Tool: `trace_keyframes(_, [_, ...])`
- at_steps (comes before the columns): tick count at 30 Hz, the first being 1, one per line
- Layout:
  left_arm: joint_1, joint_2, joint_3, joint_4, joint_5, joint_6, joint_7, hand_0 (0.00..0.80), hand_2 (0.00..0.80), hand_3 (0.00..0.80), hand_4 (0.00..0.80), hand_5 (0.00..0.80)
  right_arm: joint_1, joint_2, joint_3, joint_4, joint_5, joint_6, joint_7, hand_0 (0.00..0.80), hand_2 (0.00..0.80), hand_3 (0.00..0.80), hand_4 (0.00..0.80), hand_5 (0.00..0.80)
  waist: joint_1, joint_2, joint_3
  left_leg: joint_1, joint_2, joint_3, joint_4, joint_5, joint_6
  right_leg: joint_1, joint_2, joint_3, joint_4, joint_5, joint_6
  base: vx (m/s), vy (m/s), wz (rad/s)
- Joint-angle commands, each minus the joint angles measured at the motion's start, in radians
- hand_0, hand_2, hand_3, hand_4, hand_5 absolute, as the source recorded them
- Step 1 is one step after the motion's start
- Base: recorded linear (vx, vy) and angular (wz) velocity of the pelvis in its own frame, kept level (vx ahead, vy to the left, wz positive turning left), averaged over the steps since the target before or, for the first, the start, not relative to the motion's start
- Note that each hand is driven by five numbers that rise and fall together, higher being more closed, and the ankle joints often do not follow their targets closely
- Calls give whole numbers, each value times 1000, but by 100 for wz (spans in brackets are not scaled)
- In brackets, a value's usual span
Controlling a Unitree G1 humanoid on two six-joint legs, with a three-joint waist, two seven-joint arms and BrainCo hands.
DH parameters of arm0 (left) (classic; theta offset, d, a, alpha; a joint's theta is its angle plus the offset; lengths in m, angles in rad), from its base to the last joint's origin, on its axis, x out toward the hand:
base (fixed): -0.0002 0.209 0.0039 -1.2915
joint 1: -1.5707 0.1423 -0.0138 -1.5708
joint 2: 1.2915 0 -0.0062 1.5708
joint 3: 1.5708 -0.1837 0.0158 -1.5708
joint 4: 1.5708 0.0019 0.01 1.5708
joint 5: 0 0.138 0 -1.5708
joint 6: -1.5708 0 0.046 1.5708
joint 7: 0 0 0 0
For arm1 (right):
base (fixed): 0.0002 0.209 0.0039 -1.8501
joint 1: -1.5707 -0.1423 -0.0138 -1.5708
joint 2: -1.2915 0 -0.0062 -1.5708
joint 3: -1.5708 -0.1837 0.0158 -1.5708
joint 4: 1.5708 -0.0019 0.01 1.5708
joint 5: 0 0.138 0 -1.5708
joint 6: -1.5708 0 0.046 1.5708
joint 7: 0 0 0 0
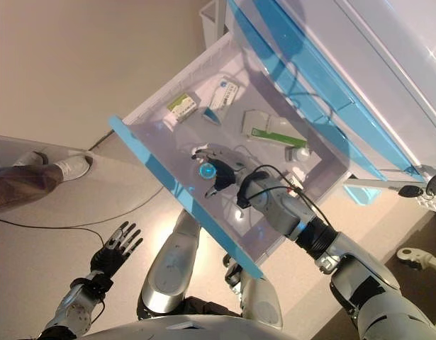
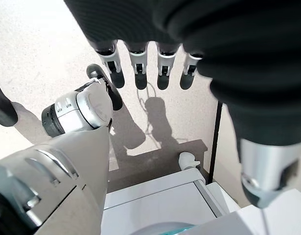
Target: Open the drawer and pick up the medicine
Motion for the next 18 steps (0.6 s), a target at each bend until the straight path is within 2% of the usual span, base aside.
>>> trace_keyframes(1, [49, 3, -28, -14, 41, -7, -7, 0, 0, 0, 0, 0, -31, 17, 25, -26, -23, -40, -6, 0, 0, 0, 0, 0, 15, 30, -19, -3, -56, -37, 30, -75, 66, -91, -42, 18, 76, 118, 14, 2, 10, 5])
trace_keyframes(6, [47, 2, -24, -9, 42, -10, -13, 0, 0, 0, 0, 0, -40, 26, 26, -16, -30, -47, -5, 0, 0, 0, 0, 0, 18, 29, -19, -5, -58, -39, 32, -76, 66, -95, -42, 19, 81, 118, 14, 0, 7, 5])
trace_keyframes(18, [46, -1, -30, -7, 38, -8, -9, 0, 0, 0, 0, 0, -39, 50, 27, 47, -64, 0, -48, 0, 0, 0, 0, 0, 18, 27, -19, -18, -58, -40, 45, -80, 66, -104, -42, 19, 85, 120, 12, 0, 0, 0])
